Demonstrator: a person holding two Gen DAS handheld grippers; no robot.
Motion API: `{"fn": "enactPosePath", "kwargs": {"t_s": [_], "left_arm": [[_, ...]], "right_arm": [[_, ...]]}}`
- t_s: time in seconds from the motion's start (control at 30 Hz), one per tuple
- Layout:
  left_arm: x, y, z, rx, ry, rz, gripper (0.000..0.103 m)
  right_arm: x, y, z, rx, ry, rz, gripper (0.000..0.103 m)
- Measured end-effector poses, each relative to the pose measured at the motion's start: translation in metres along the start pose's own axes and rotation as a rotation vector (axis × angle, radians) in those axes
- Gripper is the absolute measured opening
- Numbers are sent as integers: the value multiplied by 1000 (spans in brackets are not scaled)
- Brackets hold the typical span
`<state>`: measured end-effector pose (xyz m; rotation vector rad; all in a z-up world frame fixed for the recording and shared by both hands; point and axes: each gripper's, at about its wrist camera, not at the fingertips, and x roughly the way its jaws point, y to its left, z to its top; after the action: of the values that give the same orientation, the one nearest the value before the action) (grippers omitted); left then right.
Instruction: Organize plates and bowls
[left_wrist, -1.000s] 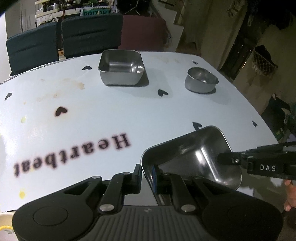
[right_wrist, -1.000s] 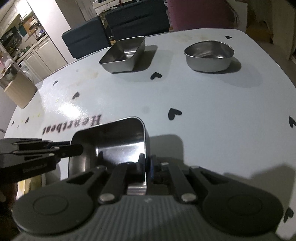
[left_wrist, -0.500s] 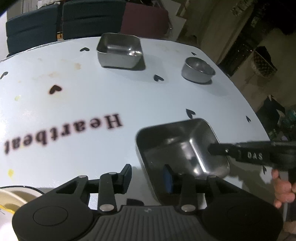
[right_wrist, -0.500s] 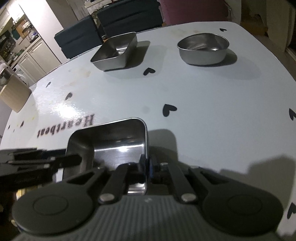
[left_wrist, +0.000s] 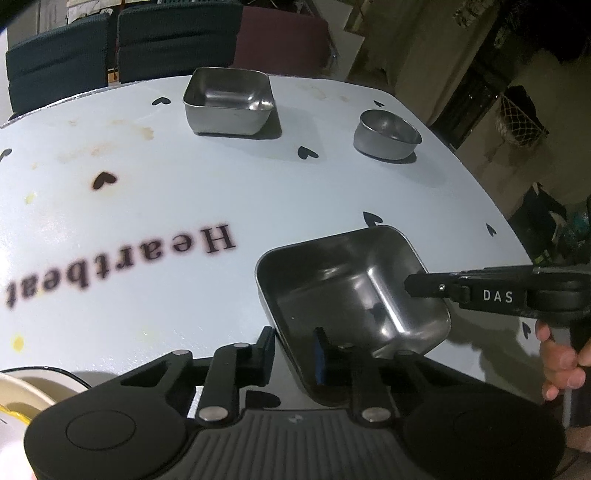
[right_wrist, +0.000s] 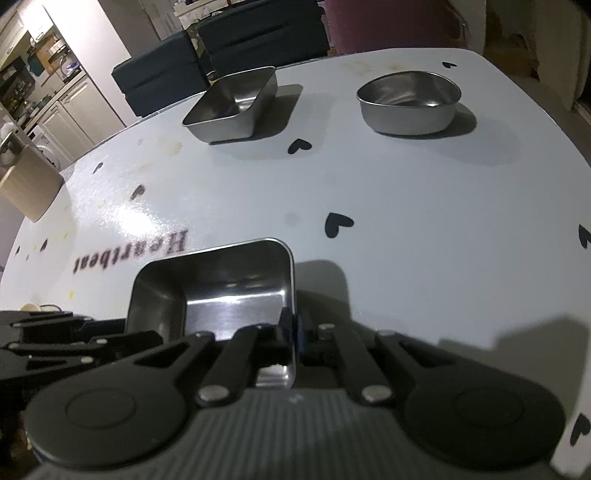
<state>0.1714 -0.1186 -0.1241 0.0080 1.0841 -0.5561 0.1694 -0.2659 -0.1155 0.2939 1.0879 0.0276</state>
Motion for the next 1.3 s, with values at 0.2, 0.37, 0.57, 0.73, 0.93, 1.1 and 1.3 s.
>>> {"fn": "enactPosePath", "kwargs": {"t_s": [0.2,0.37,0.57,0.73,0.93,1.1,1.3], "left_arm": [[0,1,0,-2,0,5,21],[1,1,1,8,3,11,19],[1,3,1,7,10,17,20],[-1,5,1,1,9,27,29],[-8,8,5,-19,-18,27,35],[-17,6,10,-11,-64,45,60],[-25,5,16,-16,-138,68,95]], "right_arm": [[1,1,0,-17,3,0,3],[1,2,-1,-24,3,2,3],[2,2,0,-43,22,6,7],[2,-1,-1,-43,18,-2,17],[-11,-3,0,-72,-25,3,49],[-31,-7,4,-109,-119,6,61],[-52,-17,12,-172,-226,-6,98]]}}
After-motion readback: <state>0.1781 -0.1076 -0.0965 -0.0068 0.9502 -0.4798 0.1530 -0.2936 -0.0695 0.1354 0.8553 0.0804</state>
